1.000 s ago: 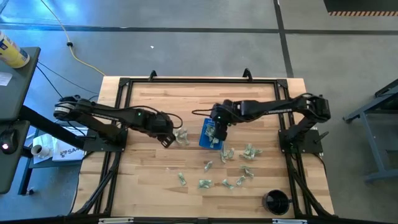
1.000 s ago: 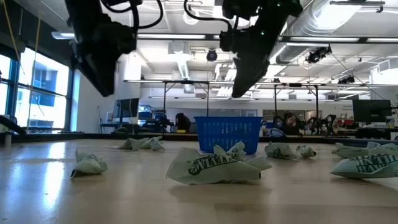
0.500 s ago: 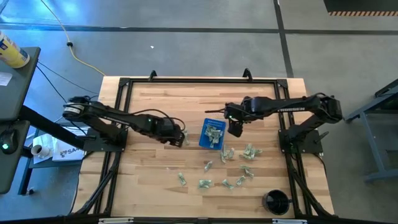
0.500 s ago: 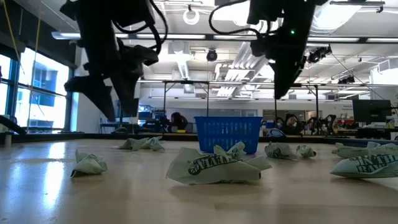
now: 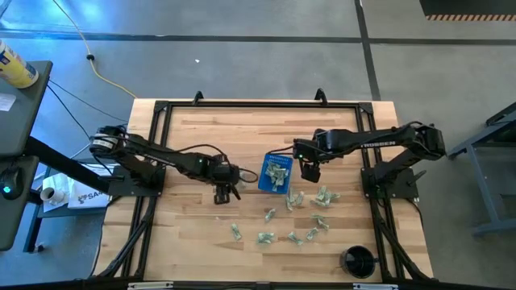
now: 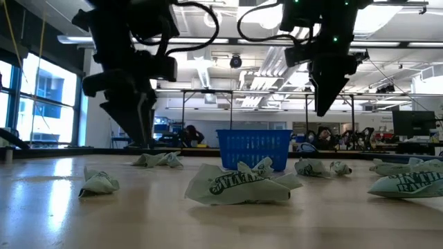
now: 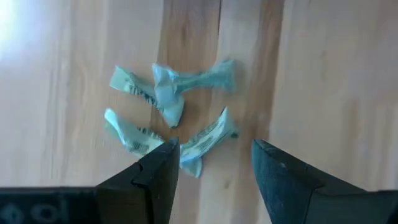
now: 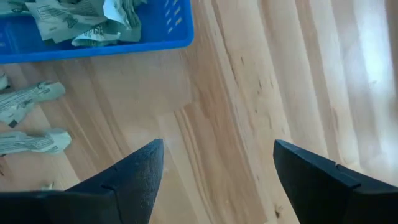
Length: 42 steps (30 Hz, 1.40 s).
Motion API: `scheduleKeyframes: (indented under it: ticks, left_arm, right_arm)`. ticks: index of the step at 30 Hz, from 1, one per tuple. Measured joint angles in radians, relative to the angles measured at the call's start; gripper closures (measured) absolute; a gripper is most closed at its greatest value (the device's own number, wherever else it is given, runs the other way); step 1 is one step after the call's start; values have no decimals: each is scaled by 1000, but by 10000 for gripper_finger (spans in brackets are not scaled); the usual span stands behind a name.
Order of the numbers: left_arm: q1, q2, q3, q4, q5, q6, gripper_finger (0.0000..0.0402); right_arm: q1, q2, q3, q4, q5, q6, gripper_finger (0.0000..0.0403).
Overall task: Pick and place Stevia / Truvia into bins
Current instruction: Put the stevia packet into the blue basket
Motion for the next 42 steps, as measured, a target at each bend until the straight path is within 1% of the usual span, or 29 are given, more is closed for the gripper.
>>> scheduleKeyframes:
  ticks: [3, 5, 9, 12, 16, 19, 21, 25, 27, 28, 30, 32, 35, 36, 38, 40, 42]
  left_arm:
    - [29, 20, 2, 30, 41, 89, 170]
    - [44, 38, 0, 20, 72, 137, 170]
    - [53, 69, -1, 28, 123, 223, 170]
    - [52, 88, -1, 35, 123, 282, 170]
    - [56, 118, 0, 33, 117, 317, 178]
    - [61, 135, 5, 34, 141, 326, 206]
    - [66, 138, 4, 34, 151, 326, 239]
    - [64, 138, 10, 23, 148, 289, 322]
    - [65, 137, 31, -24, 144, 252, 368]
    - [66, 137, 45, -63, 145, 234, 379]
    - [65, 135, 94, -124, 152, 182, 378]
    - [64, 124, 157, -183, 153, 143, 362]
    - [64, 112, 261, -215, 146, 137, 346]
    - [65, 108, 299, -201, 139, 149, 349]
    - [79, 106, 358, -119, 129, 199, 365]
    - [94, 113, 381, -59, 136, 303, 379]
    - [116, 144, 384, 26, 161, 407, 379]
  right_arm:
    - [0, -32, 0, 8, 12, -14, 109]
    - [0, -56, 0, 9, 35, -14, 109]
    - [0, -113, 0, 3, 84, 29, 109]
    - [0, -147, 1, -4, 95, 74, 109]
    - [0, -177, 1, -10, 103, 107, 109]
    - [0, -188, 1, -21, 119, 121, 109]
    - [0, -189, 1, -30, 126, 121, 109]
    - [0, -190, 1, -42, 125, 118, 109]
    - [0, -199, 1, -42, 124, 109, 109]
    - [0, -206, 1, -43, 125, 99, 109]
    - [0, -226, 1, -47, 131, 96, 109]
    - [0, -247, 1, -58, 138, 95, 109]
    - [-9, -278, 1, -79, 151, 95, 109]
    - [-13, -287, 1, -86, 157, 96, 109]
    - [-24, -300, 1, -97, 168, 95, 109]
    - [-34, -311, 1, -99, 170, 91, 109]
    - [-44, -315, 1, -102, 170, 91, 109]
